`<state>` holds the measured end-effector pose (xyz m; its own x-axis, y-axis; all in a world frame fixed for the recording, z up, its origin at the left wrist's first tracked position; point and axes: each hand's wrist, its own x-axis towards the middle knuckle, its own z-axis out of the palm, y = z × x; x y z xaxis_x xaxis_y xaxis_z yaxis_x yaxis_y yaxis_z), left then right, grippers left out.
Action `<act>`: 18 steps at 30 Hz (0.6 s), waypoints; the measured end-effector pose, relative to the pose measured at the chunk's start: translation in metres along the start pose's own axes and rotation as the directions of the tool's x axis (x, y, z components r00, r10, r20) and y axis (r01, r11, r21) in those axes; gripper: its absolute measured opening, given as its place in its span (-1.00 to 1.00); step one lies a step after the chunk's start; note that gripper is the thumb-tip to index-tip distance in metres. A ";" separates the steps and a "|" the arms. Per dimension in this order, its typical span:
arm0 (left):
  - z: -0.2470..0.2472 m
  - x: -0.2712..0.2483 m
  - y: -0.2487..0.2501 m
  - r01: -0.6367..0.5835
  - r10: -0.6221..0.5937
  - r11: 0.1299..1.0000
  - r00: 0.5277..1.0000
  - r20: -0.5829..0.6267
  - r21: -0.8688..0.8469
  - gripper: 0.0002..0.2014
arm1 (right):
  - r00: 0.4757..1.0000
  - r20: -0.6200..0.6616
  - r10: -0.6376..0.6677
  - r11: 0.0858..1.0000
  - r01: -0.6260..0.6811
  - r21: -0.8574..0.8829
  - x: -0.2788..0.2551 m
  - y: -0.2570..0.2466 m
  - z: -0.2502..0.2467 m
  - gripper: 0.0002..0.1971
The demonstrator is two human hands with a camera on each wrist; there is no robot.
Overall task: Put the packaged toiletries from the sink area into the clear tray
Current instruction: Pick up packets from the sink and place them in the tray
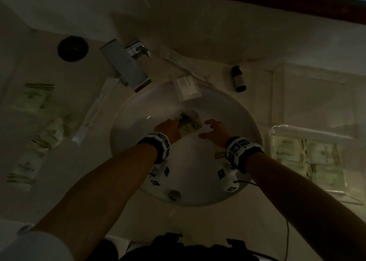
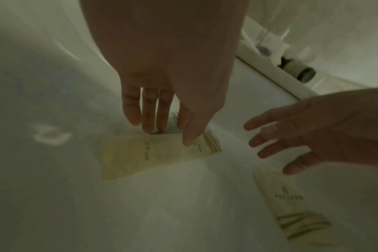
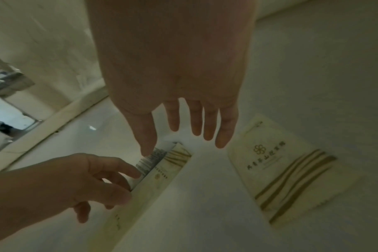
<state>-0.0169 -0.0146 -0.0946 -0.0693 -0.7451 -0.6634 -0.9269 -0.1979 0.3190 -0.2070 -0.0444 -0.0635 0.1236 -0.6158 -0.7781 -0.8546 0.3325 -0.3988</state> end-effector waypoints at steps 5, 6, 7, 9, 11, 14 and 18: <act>0.004 0.001 0.004 0.000 0.006 0.990 0.999 -0.043 0.143 -0.58 | 1.000 0.003 0.019 1.000 -0.019 0.021 0.005 0.003 0.000 -0.32; 0.005 0.000 0.005 0.001 0.008 0.987 0.998 -0.057 0.162 -0.59 | 1.000 0.001 0.020 1.000 -0.020 0.019 0.006 0.004 0.001 -0.32; 0.006 0.000 0.005 0.006 0.006 0.984 0.998 -0.069 0.176 -0.60 | 1.000 0.000 0.020 1.000 -0.020 0.018 0.006 0.005 0.001 -0.33; 0.006 -0.001 0.007 0.018 -0.002 0.978 0.997 -0.077 0.207 -0.63 | 1.000 0.007 0.021 1.000 -0.021 0.024 0.006 0.006 0.002 -0.33; 0.005 -0.003 0.010 0.021 -0.006 0.973 0.998 -0.065 0.230 -0.67 | 1.000 0.013 0.022 0.999 -0.023 0.026 0.005 0.007 0.002 -0.33; 0.008 -0.005 0.011 0.016 -0.005 0.969 0.999 -0.043 0.248 -0.67 | 1.000 0.012 0.021 1.000 -0.021 -0.004 0.004 0.007 0.002 -0.34; 0.016 -0.005 0.011 0.006 -0.003 0.971 1.000 -0.013 0.238 -0.72 | 1.000 0.017 0.014 1.000 -0.014 -0.003 0.001 0.006 0.002 -0.35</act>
<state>-0.0324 -0.0024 -0.0991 -0.0621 -0.7525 -0.6556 -0.9884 -0.0447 0.1449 -0.2110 -0.0420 -0.0674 0.1201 -0.5988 -0.7919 -0.8577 0.3391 -0.3865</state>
